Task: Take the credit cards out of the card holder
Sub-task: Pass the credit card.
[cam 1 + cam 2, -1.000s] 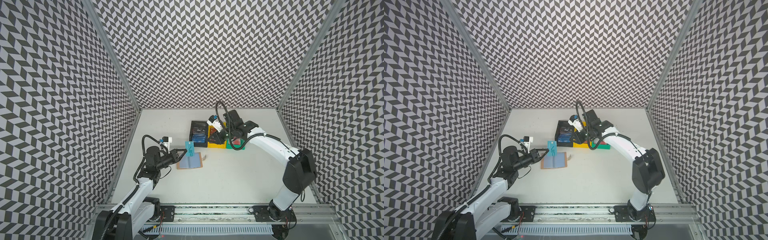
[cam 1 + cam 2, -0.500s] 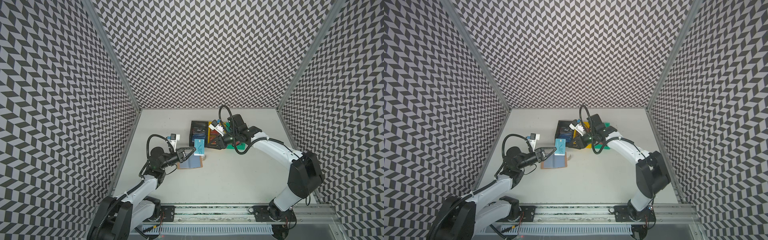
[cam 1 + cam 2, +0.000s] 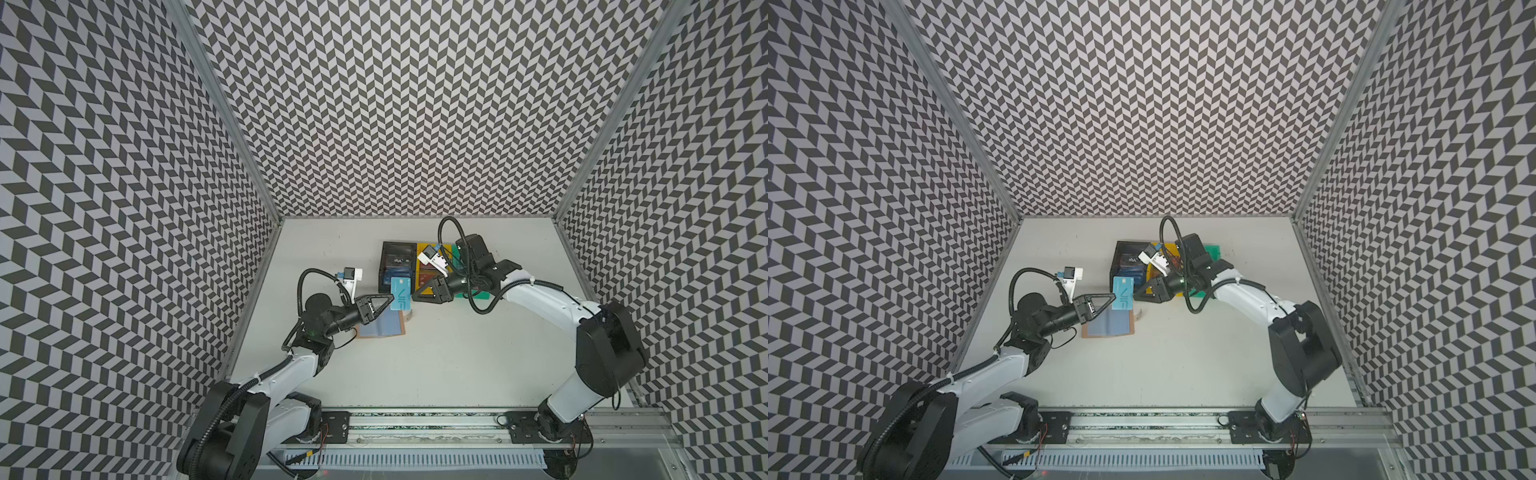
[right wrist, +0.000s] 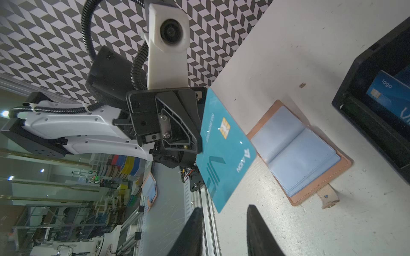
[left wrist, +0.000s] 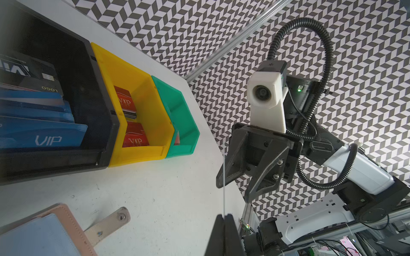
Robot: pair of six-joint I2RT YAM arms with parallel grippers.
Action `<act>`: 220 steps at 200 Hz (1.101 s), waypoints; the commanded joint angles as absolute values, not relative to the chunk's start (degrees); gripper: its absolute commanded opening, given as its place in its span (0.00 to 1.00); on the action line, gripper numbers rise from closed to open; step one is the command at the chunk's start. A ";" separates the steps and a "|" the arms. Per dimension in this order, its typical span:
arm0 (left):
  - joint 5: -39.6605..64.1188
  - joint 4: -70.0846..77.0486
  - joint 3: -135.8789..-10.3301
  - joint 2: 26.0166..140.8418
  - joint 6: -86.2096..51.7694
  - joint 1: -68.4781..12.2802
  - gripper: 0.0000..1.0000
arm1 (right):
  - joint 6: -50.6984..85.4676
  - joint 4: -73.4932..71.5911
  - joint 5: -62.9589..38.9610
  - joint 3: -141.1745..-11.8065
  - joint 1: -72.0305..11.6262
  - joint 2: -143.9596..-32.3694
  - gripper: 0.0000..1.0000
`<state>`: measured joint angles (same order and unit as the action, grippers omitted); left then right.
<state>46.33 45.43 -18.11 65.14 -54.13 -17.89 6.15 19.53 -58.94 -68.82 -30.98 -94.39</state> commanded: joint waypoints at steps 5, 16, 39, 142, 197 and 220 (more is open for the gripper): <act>46.31 48.32 -18.50 65.96 -54.92 -18.78 0.00 | 6.61 15.69 -60.99 -68.55 -31.20 -92.61 0.34; 46.32 48.32 -18.53 65.92 -55.02 -18.83 0.00 | 6.67 15.73 -60.91 -68.72 -31.26 -93.03 0.34; 46.44 47.84 -18.75 65.57 -54.64 -18.98 0.00 | 6.39 15.78 -60.91 -68.78 -31.30 -93.85 0.34; 46.74 45.81 -18.99 64.34 -54.05 -19.03 0.00 | 2.55 20.91 -56.85 -70.22 -30.23 -93.74 0.34; 47.43 45.71 -19.93 65.51 -53.67 -20.07 0.00 | 4.91 16.96 -60.46 -69.81 -30.14 -95.76 0.34; 47.49 46.22 -20.46 66.40 -53.74 -20.88 0.00 | 5.68 15.29 -61.33 -69.15 -30.25 -96.23 0.34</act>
<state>46.48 45.21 -18.76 65.60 -53.82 -19.94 5.04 19.55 -59.02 -68.95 -30.20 -95.33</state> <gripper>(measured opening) 0.048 0.338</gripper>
